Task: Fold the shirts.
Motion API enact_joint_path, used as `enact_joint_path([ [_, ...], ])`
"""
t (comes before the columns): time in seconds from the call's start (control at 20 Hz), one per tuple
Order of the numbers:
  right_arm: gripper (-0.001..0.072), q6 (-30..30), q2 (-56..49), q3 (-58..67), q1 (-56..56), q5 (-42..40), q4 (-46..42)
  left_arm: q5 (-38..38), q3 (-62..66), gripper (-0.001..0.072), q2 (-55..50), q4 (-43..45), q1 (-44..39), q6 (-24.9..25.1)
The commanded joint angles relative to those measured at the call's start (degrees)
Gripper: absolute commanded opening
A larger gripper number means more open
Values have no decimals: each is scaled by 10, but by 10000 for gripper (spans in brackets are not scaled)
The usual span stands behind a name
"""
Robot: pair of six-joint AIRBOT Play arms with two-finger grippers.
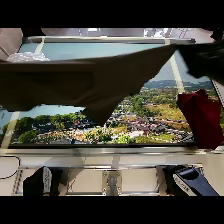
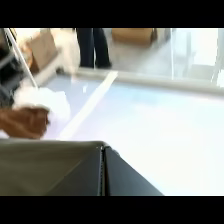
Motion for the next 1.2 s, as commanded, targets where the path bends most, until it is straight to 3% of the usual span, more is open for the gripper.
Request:
enact_joint_path([
  [0.0,11,1,18,68,-1,5,-38,-9,39,12,6,-76,18,-9],
  [0.1,11,-1,-5,74,-1,-5,-55,-41,39,11,-22,-122,18,-9],
  [0.25,10,-5,-85,74,-1,-31,-66,-153,39,12,-92,-141,-9,-9],
  [0.35,10,-9,-165,74,-1,-37,-67,-196,39,11,-160,-125,-66,-9],
  [0.45,10,-9,-258,74,-3,-48,-69,-181,39,11,-241,-50,-156,-9],
  [0.55,10,-8,-348,74,-13,-81,-68,-126,39,12,-341,73,-242,-13],
  [0.7,10,8,-473,75,-34,-182,-34,48,39,12,-497,226,-292,-130],
  [0.8,10,7,-534,75,-37,-252,0,153,39,13,-568,223,-291,-179],
  [0.95,16,7,-596,75,-33,-323,21,226,39,14,-620,176,-293,-180],
  [1.0,62,7,-605,75,-33,-329,38,230,39,65,-625,155,-293,-179],
  [1.05,291,7,-609,75,-33,-329,47,231,40,365,-624,143,-293,-179],
  [1.1,515,8,-608,75,-34,-327,48,231,41,720,-619,134,-292,-179],
  [1.15,534,8,-603,75,-36,-321,48,229,45,709,-610,133,-289,-177],
])
